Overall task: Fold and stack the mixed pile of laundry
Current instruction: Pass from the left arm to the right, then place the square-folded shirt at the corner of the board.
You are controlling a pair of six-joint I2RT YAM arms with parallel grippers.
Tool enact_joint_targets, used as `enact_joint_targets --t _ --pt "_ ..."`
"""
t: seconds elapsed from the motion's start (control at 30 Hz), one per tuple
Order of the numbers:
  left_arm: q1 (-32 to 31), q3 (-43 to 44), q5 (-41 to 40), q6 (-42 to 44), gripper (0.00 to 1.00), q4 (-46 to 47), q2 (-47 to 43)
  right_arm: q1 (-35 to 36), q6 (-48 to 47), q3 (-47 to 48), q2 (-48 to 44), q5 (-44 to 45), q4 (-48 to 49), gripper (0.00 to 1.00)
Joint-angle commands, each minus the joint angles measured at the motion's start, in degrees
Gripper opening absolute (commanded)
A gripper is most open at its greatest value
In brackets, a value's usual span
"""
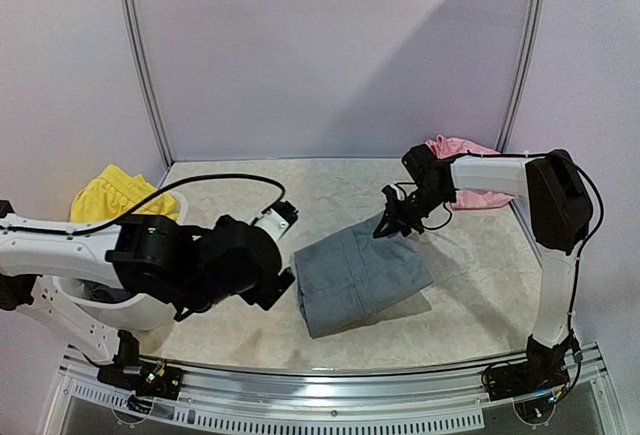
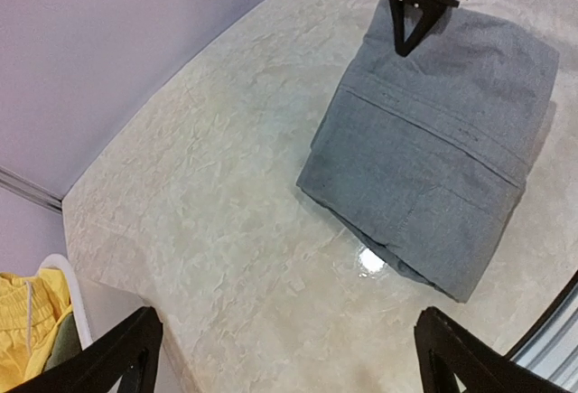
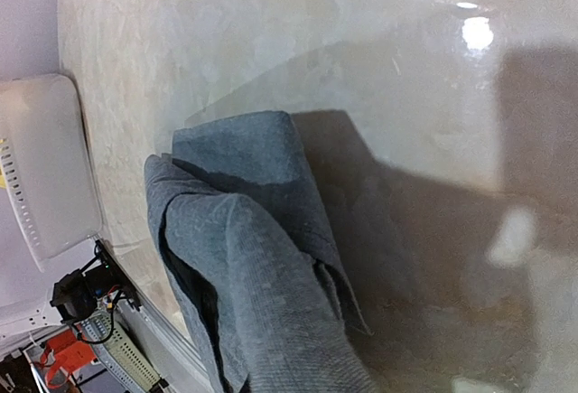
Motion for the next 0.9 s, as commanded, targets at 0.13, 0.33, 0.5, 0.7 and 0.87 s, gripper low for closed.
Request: enact_joint_targets --t 0.13,0.33,0.5,0.7,0.87 --pt "4.77 -6.51 7.25 -0.91 1.0 -1.28 -13.96 -2.21 -4.92 12.5 6.68 7.18 -12.19 0.0" --pt "7.81 -4.82 6.62 -0.57 1.0 -3.96 -14.24 -5.57 -7.17 20.75 10.26 8.51 -13.89 0.0" --pt "8.62 -4.12 4.0 -4.84 1.0 -3.52 -10.95 -8.41 -11.05 30.64 14.39 9.05 -15.82 0.0" --pt "8.64 -0.92 5.69 -7.06 1.0 -4.07 -6.0 -11.44 -13.84 40.6 18.95 9.83 -18.81 0.0" --pt "8.84 0.2 6.42 -5.55 1.0 -2.48 -4.01 -13.44 -16.03 42.93 18.67 12.08 -18.0 0.0"
